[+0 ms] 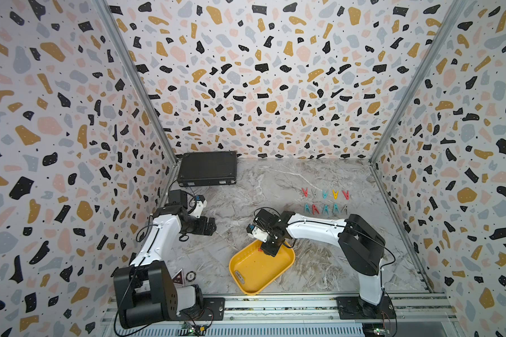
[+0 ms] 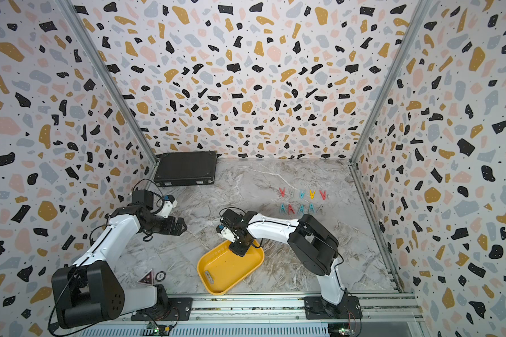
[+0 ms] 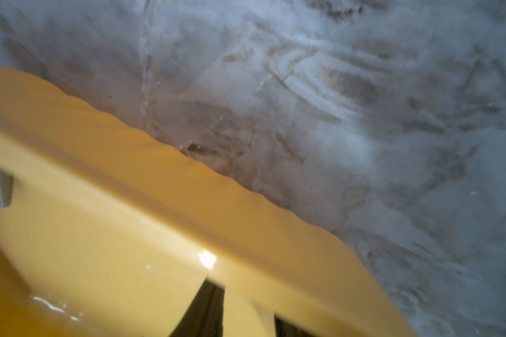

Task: Take the clothespins out of the storage box
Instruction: Pick up the clothespin from the storage box.

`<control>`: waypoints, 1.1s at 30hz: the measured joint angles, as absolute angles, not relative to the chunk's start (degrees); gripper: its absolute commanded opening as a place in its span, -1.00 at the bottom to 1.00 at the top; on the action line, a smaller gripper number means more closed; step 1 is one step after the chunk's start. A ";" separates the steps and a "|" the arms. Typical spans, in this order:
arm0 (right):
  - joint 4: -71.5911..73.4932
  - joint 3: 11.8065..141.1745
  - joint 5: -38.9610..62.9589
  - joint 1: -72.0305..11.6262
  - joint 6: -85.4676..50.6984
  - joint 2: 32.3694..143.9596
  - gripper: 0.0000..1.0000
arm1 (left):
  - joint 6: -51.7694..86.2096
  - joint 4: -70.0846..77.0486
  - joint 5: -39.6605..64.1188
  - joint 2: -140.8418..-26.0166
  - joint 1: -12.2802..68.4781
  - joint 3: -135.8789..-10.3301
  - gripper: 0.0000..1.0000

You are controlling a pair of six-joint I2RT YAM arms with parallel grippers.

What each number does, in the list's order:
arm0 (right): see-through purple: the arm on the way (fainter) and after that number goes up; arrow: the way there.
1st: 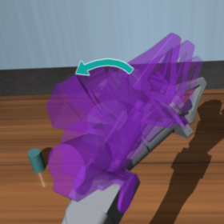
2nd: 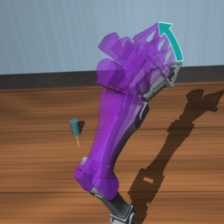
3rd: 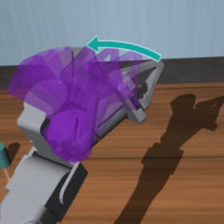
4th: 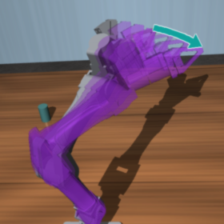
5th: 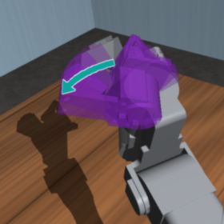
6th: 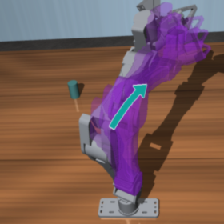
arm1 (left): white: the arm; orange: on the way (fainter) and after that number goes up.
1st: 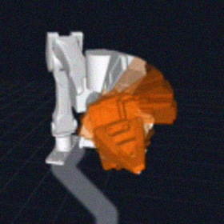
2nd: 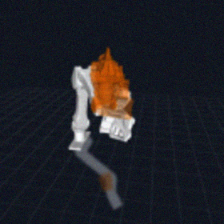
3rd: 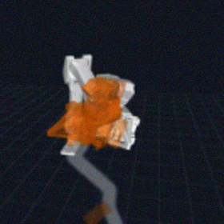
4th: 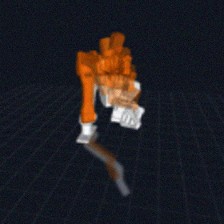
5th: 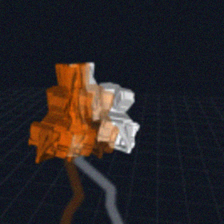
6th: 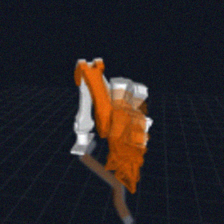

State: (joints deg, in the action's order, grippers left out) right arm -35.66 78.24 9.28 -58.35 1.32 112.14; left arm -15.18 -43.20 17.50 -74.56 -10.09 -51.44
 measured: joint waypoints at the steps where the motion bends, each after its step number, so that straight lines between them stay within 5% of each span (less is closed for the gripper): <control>1: -35.51 78.24 9.41 -58.35 1.32 112.25 -0.40 | -15.18 -43.20 17.50 -74.56 -10.09 -51.46 1.00; 7: -35.22 78.13 9.69 -58.48 1.19 112.77 -0.47 | -15.18 -43.20 17.50 -74.56 -10.26 -51.44 0.99; 20: -34.37 77.08 9.45 -59.51 1.23 112.14 -1.00 | -15.18 -43.16 17.52 -74.56 -10.57 -51.40 1.00; 33: -34.24 71.99 10.87 -60.25 -1.54 98.56 -1.00 | -15.18 -43.20 17.67 -74.56 -10.83 -51.24 0.99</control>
State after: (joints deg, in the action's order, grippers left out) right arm -34.24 71.99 10.87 -60.25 -1.54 98.56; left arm -15.18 -43.20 17.67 -74.56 -10.83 -51.24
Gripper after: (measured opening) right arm 0.060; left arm 0.997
